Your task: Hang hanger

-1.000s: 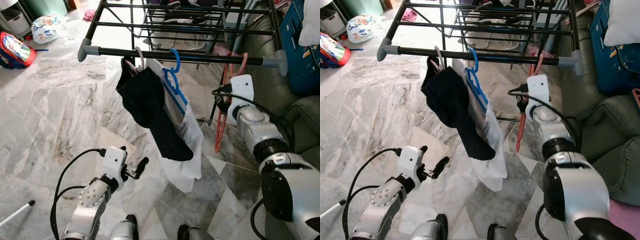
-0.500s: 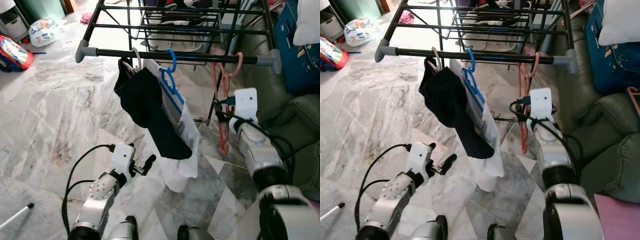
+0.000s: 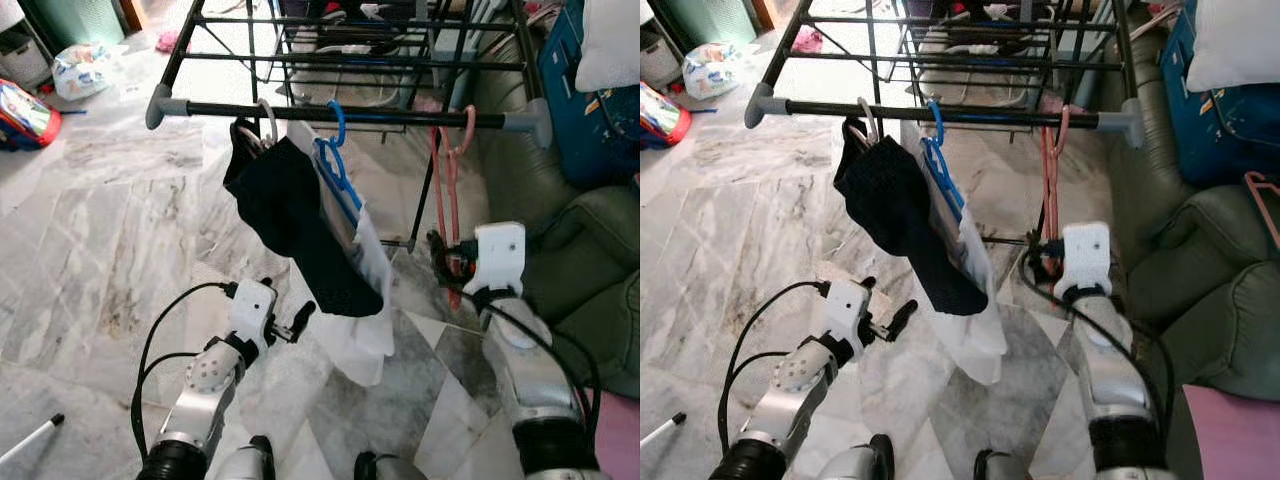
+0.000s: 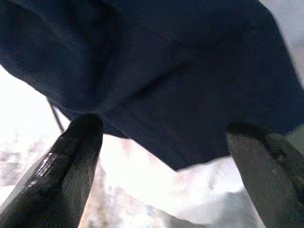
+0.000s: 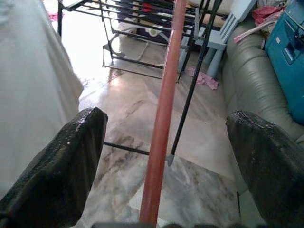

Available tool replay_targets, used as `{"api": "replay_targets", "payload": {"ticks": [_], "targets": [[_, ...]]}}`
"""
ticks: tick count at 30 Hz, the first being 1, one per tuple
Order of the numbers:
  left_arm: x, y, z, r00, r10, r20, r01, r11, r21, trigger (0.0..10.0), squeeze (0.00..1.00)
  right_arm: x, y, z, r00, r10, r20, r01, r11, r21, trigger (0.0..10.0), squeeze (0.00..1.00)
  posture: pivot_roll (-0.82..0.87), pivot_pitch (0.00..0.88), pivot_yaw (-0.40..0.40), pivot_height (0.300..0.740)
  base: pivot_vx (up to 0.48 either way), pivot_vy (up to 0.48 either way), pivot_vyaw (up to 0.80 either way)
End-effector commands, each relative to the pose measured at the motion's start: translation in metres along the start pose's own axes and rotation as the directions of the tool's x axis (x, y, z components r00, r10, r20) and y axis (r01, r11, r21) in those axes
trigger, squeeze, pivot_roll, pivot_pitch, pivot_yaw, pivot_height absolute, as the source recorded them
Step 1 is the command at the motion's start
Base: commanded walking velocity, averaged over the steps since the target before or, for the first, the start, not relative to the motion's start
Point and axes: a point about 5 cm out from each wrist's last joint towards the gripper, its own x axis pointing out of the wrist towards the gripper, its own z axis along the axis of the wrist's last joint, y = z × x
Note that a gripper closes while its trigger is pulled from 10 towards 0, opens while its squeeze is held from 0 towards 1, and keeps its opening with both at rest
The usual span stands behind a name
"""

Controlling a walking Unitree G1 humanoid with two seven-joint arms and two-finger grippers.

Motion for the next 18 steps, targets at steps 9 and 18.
{"api": "replay_targets", "payload": {"ticks": [9, 18], "targets": [[-0.022, 0.029, -0.001, 0.984, 0.172, 0.039, -0.174, 0.984, 0.045, 10.0, 0.00, -0.039, 0.020, -0.007, 0.999, 0.036, 0.004, -0.036, 0.999, -0.039, 10.0, 1.00, -0.01, 0.168, 0.033, 0.740, 0.000, 0.000, 0.00], [-0.045, 0.033, 0.004, 0.975, 0.211, 0.071, -0.216, 0.974, 0.067, 10.0, 0.00, -0.057, 0.014, -0.019, 0.999, 0.017, -0.045, -0.020, 0.998, -0.053, 10.0, 0.00, 0.00, 0.181, 0.039, 0.740, 0.000, 0.000, 0.00]]}}
